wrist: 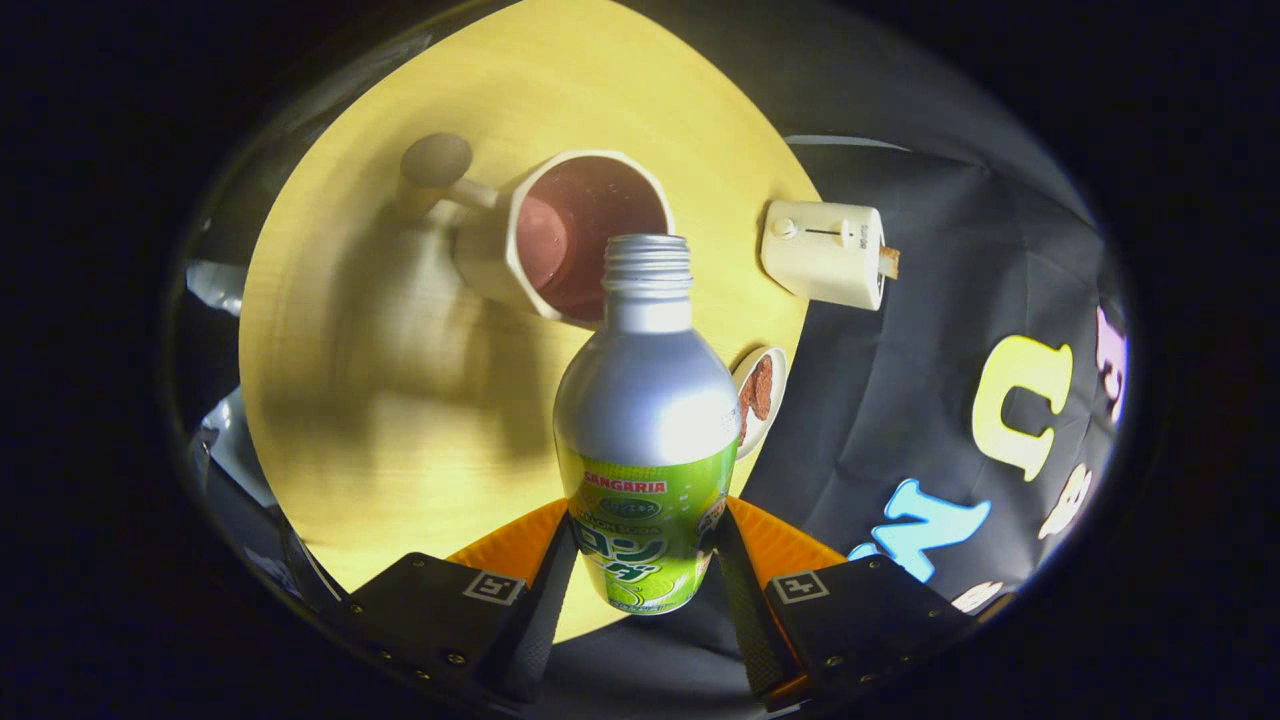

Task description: Take the bottle from table, then pour the juice into the cup, finally place the bottle on the coaster

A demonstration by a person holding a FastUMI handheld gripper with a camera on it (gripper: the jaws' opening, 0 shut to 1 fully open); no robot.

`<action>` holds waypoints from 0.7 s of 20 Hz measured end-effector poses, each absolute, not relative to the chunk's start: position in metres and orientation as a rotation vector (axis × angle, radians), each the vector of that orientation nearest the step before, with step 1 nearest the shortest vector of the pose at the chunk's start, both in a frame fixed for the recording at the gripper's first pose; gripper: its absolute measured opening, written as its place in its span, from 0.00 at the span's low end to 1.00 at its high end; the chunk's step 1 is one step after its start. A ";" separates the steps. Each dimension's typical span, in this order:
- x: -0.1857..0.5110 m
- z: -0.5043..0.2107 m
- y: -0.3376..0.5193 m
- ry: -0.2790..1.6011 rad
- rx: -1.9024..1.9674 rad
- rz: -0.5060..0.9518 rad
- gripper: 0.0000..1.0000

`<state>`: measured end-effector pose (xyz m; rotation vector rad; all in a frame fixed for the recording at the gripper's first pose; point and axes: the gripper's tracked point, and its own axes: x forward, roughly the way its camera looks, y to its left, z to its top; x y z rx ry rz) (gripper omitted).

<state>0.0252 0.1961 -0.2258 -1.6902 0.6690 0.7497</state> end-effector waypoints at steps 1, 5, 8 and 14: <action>0.023 -0.228 0.198 0.670 -1.635 0.747 0.75; 0.010 -0.245 0.195 0.723 -1.388 0.728 0.75; 0.007 -0.252 0.193 0.734 -1.252 0.714 0.75; 0.004 -0.258 0.197 0.748 -0.900 0.689 0.75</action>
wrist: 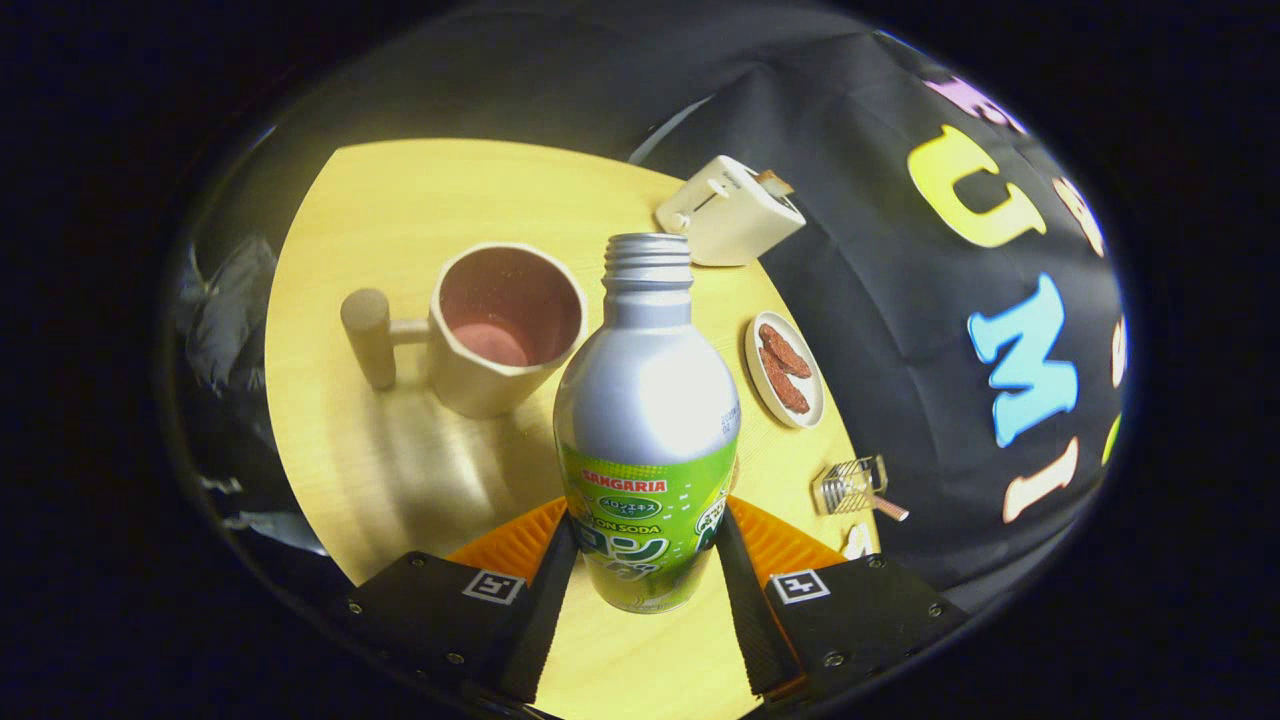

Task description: Take the bottle from table, then pour the juice into the cup, finally place the bottle on the coaster

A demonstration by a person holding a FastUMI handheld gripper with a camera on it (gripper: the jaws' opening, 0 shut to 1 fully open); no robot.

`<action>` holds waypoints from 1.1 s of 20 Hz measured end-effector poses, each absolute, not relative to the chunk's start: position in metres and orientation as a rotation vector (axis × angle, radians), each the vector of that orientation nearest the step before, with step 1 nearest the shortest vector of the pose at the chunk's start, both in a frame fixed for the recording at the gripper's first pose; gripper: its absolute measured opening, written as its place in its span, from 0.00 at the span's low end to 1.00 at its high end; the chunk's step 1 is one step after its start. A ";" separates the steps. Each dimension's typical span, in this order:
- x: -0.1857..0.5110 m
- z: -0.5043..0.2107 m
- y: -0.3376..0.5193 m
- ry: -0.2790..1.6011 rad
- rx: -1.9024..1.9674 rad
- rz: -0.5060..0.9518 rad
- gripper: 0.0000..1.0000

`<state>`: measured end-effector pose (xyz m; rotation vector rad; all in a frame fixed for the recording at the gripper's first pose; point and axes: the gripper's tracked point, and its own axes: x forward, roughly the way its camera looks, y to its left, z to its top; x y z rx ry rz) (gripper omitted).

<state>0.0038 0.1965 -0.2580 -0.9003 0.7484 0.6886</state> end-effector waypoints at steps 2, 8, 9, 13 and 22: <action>0.004 -0.260 0.193 0.730 -0.827 0.675 0.75; 0.019 -0.260 0.195 0.693 -0.593 0.651 0.75; 0.023 -0.258 0.197 0.683 -0.540 0.644 0.75; 0.047 -0.251 0.198 0.651 -0.391 0.620 0.75; 0.104 -0.248 0.188 0.587 -0.230 0.559 0.75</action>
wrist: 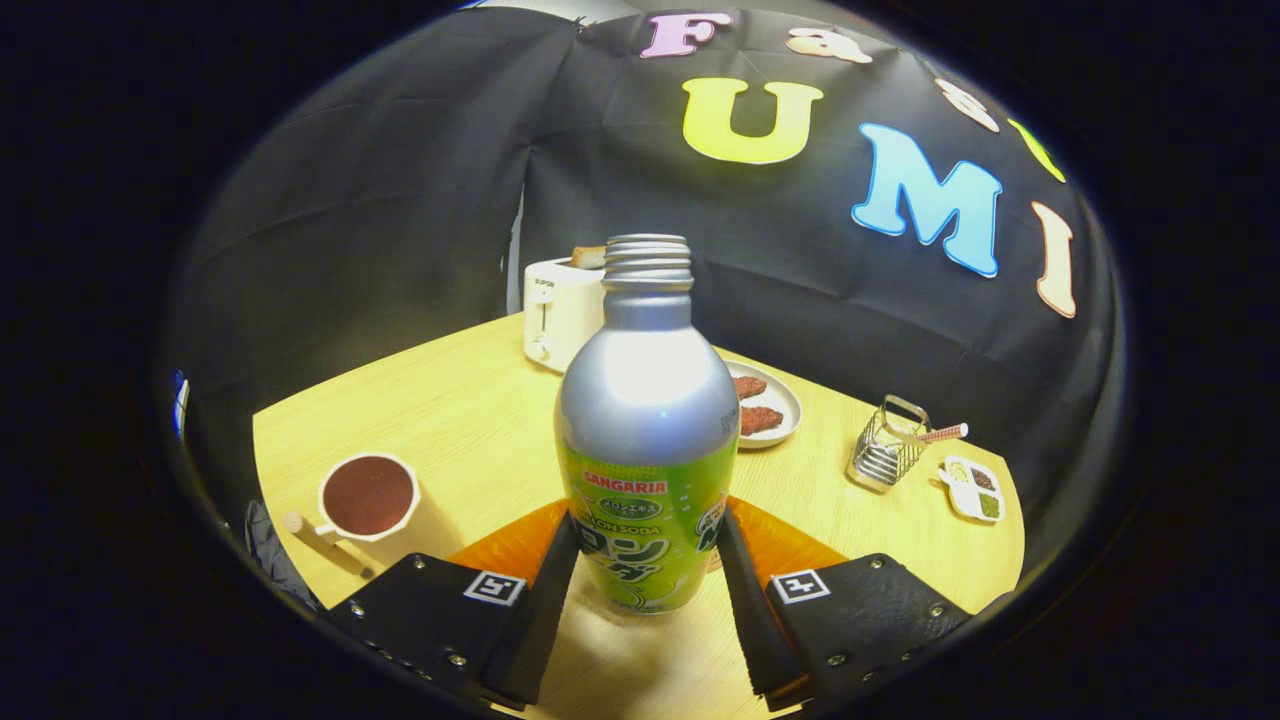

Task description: Take the bottle from table, then pour the juice into the cup, finally place the bottle on the coaster

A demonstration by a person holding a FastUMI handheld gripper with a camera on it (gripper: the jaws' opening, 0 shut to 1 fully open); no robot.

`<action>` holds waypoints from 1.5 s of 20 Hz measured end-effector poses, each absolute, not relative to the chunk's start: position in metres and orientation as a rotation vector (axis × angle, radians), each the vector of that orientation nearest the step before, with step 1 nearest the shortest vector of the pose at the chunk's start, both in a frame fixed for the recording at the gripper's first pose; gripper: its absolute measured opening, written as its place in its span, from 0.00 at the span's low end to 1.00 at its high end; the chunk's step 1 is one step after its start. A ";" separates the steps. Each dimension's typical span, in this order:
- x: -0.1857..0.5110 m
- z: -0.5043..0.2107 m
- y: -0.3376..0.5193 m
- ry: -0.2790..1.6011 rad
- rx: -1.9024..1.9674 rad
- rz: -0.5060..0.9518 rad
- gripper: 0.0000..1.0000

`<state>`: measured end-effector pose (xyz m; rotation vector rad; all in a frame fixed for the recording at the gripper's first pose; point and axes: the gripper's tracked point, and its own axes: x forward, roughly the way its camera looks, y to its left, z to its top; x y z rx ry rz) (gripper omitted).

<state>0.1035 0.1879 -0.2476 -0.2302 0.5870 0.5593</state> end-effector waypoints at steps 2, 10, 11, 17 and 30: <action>0.116 -0.252 0.191 0.569 -0.219 0.554 0.75; 0.153 -0.279 0.187 0.562 -0.197 0.489 0.76; 0.156 -0.283 0.186 0.564 -0.199 0.480 0.76; 0.170 -0.300 0.183 0.580 -0.144 0.441 0.78; 0.169 -0.308 0.179 0.610 -0.047 0.394 1.00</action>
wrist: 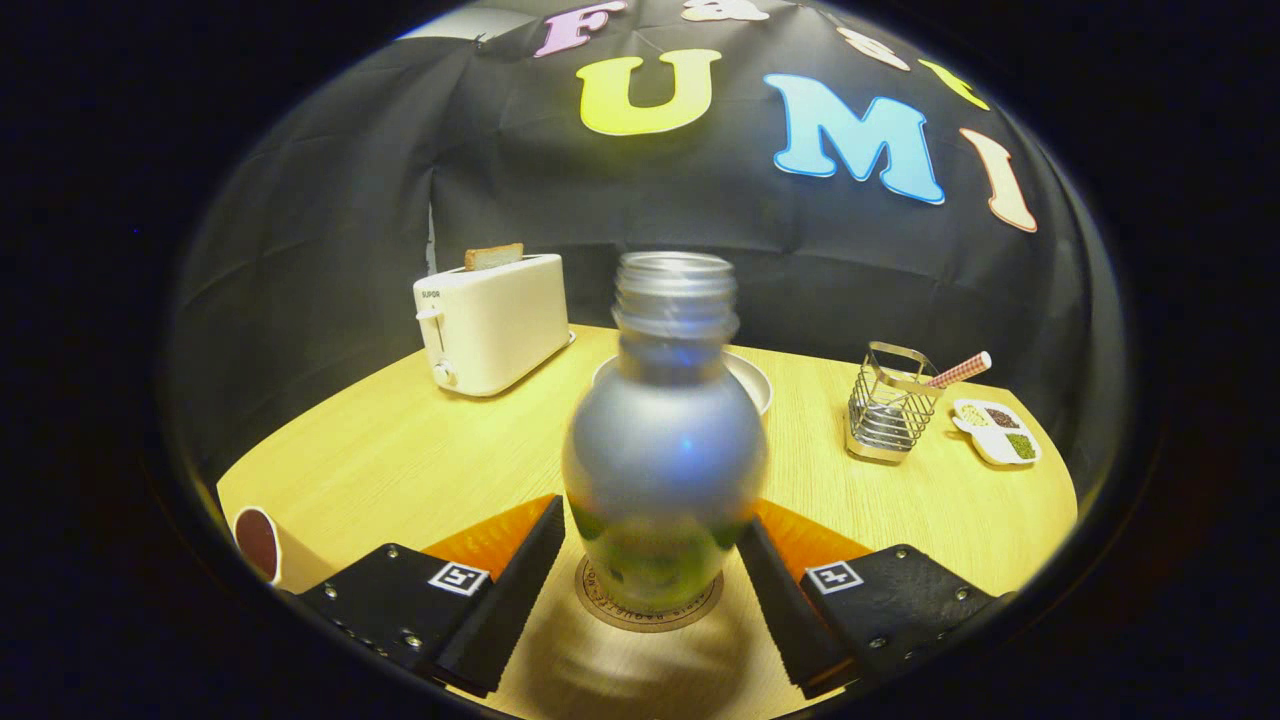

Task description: Take the bottle from table, then pour the juice into the cup, finally place the bottle on the coaster

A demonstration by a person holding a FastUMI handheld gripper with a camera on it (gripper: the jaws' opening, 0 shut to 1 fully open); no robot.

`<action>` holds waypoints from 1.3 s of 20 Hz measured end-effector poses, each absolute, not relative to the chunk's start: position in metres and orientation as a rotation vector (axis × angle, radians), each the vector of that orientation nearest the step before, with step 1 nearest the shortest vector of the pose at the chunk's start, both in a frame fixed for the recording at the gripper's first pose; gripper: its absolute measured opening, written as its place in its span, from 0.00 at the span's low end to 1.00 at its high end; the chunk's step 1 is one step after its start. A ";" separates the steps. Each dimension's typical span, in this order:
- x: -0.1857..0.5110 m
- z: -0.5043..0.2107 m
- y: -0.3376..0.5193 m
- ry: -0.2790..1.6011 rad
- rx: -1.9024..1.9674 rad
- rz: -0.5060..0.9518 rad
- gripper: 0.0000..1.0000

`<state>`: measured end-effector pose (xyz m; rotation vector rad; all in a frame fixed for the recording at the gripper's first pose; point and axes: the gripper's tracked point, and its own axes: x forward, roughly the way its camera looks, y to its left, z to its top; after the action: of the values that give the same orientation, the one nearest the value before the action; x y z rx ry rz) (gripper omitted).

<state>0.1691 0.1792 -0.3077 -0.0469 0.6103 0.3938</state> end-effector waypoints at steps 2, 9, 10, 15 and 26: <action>0.166 -0.301 0.178 0.606 -0.049 0.397 0.99; 0.142 -0.250 0.159 0.555 -0.098 0.409 0.99; 0.137 -0.239 0.153 0.540 -0.111 0.407 0.99; 0.100 -0.169 0.136 0.428 -0.093 0.416 0.99; 0.035 -0.059 0.077 0.255 -0.050 0.248 0.99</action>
<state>0.0350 0.0773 -0.0593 -0.0500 0.2549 0.2483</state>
